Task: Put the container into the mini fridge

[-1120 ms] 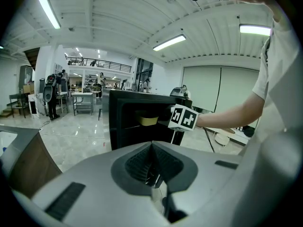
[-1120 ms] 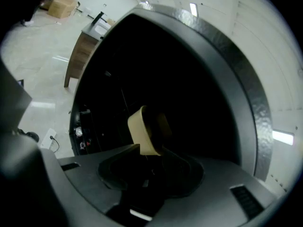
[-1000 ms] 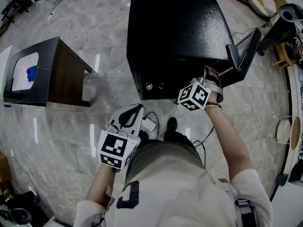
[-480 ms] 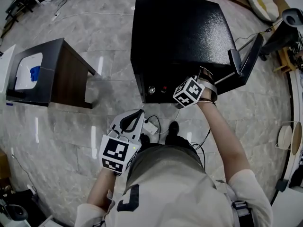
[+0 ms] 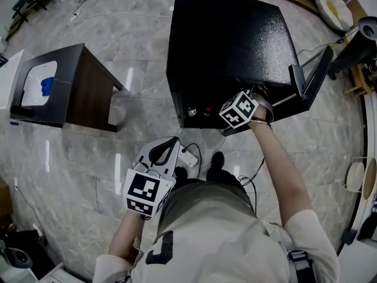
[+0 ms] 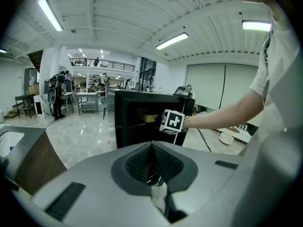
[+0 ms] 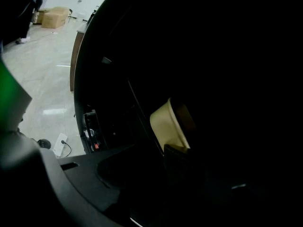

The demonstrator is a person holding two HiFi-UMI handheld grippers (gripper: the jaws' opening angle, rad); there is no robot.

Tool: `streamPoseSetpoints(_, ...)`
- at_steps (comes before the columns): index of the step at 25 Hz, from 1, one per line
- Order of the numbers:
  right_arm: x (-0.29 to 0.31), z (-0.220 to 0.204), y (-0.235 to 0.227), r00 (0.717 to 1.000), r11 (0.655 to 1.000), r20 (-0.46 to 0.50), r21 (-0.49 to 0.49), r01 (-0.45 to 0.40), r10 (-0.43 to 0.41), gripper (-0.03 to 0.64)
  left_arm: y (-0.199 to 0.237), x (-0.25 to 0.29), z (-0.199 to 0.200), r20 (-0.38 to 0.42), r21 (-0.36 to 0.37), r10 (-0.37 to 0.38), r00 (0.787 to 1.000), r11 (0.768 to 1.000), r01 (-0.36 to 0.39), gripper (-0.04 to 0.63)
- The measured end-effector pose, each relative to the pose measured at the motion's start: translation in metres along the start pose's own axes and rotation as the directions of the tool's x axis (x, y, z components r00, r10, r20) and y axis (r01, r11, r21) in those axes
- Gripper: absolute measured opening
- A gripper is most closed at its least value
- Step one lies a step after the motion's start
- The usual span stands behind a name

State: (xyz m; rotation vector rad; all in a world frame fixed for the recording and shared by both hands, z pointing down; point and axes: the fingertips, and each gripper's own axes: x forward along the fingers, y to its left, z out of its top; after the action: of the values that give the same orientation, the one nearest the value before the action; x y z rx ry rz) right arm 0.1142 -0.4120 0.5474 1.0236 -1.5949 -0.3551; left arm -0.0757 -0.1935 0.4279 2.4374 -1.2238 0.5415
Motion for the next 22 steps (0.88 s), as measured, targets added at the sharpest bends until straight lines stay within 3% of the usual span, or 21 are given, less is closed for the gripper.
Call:
streamPoseSetpoints(14,-0.039,0.000,0.017,0.998,0.995,0.049,0.087,-0.054,0.050,0.158,0.002,-0.009,0.001,0.025,0.021,-0.035,0.999,0.999,0.034,0.057)
streamPoseSetpoints(19,-0.072,0.009,0.031,0.988,0.964,0.106,0.232,-0.133,0.111,0.158,-0.002,-0.020,-0.002,0.026,0.045,-0.069,0.997,0.997,0.068,0.057)
streamPoseSetpoints(22,-0.099,0.022,0.037,0.975,0.916,0.177,0.354,-0.187,0.131,0.158,-0.003,-0.029,-0.003,0.035,0.057,-0.084,0.996,0.995,0.082,0.058)
